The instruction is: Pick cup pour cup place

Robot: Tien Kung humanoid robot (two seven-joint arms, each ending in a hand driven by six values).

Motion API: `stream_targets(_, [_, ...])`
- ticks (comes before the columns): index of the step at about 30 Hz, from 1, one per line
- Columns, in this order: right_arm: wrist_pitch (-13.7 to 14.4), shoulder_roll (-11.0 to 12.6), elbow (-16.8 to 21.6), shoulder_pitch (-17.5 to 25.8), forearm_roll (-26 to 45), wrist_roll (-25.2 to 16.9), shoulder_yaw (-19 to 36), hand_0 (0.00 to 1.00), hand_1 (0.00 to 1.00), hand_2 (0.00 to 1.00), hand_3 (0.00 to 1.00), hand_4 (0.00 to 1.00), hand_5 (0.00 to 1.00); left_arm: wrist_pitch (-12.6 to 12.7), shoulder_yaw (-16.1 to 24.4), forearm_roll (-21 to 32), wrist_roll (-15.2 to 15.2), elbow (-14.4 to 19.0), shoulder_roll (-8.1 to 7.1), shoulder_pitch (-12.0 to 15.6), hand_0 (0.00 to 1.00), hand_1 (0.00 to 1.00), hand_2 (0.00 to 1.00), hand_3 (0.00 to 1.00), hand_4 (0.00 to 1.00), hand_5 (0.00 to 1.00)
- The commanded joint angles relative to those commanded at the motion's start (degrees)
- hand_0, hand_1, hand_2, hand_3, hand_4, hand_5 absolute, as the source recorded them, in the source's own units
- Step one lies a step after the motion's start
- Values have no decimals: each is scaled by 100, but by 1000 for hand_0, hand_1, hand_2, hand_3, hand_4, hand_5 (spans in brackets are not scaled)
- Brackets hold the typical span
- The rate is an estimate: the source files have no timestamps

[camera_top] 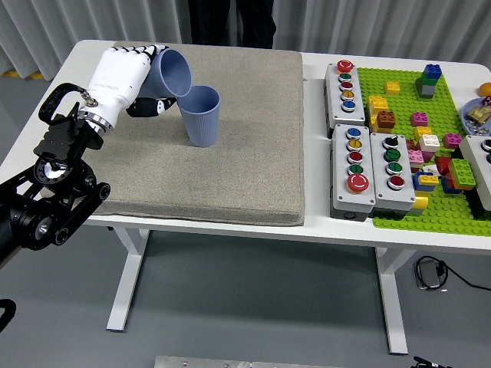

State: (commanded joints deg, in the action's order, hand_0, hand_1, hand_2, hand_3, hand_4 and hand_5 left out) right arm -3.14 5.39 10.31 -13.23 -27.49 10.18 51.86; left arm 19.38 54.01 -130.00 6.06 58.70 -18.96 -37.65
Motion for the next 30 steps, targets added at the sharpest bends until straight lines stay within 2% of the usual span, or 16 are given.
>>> stream_targets(6, [0, 5, 0, -9, 17, -7, -6, 657, 654, 679, 646, 444, 111, -24, -100, 0, 38, 27, -54, -49, 530, 560, 619, 833, 646, 101])
stream_targets(16, [-3, 11, 0, -8, 14, -1, -7, 658, 654, 679, 646, 444, 111, -40, -96, 0, 75, 29, -28, -90, 531, 560, 618, 833, 641, 92])
stream_targets(30, [5, 23, 0, -32, 43, -16, -17, 657, 654, 679, 646, 444, 113, -89, -443, 0, 299, 57, -158, -231, 538, 562, 619, 829, 639, 84])
